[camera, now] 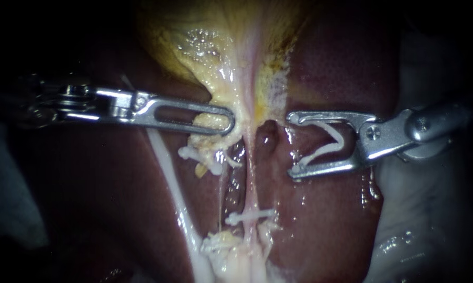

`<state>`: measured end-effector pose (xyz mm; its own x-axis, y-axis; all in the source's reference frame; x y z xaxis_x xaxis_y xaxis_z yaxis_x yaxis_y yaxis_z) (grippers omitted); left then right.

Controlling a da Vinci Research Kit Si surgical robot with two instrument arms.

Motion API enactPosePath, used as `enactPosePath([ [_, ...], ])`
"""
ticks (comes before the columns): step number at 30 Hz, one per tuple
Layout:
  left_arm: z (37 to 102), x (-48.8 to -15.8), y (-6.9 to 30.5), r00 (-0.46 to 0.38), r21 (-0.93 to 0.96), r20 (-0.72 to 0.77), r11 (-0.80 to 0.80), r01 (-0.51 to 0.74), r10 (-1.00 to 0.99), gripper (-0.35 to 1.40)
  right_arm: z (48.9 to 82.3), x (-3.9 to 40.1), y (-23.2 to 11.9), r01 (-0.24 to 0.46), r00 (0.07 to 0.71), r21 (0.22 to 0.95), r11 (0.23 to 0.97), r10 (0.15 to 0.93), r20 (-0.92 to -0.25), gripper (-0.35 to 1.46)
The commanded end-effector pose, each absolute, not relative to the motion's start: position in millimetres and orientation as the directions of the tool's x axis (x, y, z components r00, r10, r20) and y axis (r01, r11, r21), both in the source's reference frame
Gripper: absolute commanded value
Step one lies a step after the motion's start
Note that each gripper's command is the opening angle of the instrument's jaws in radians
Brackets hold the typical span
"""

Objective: Clipping second clip right tube

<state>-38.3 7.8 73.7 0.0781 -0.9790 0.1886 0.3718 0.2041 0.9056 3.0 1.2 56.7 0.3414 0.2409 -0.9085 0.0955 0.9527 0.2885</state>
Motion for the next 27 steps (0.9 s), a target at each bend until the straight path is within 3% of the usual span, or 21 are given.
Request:
enactPosePath([
  [1,73.7,-38.2,7.8,0.078,0.906,0.188,0.204,0.371,-0.979,-0.35,56.7,3.0,1.2,0.095,0.342,0.289,0.953,0.241,-0.908,0.5],
  [16,67.8,-33.0,9.7,0.047,0.907,0.168,0.173,0.384,-0.985,-0.35,56.7,3.2,1.1,0.102,0.339,0.285,0.953,0.236,-0.911,0.5],
  [22,67.5,-33.1,9.5,0.045,0.906,0.168,0.173,0.386,-0.985,-0.35,57.1,4.4,0.4,0.051,0.344,0.425,0.904,0.383,-0.857,0.5],
  [27,67.4,-33.2,9.4,0.044,0.906,0.168,0.172,0.386,-0.985,-0.35,58.8,6.6,-1.2,0.015,0.373,0.56,0.828,0.515,-0.772,0.5],
])
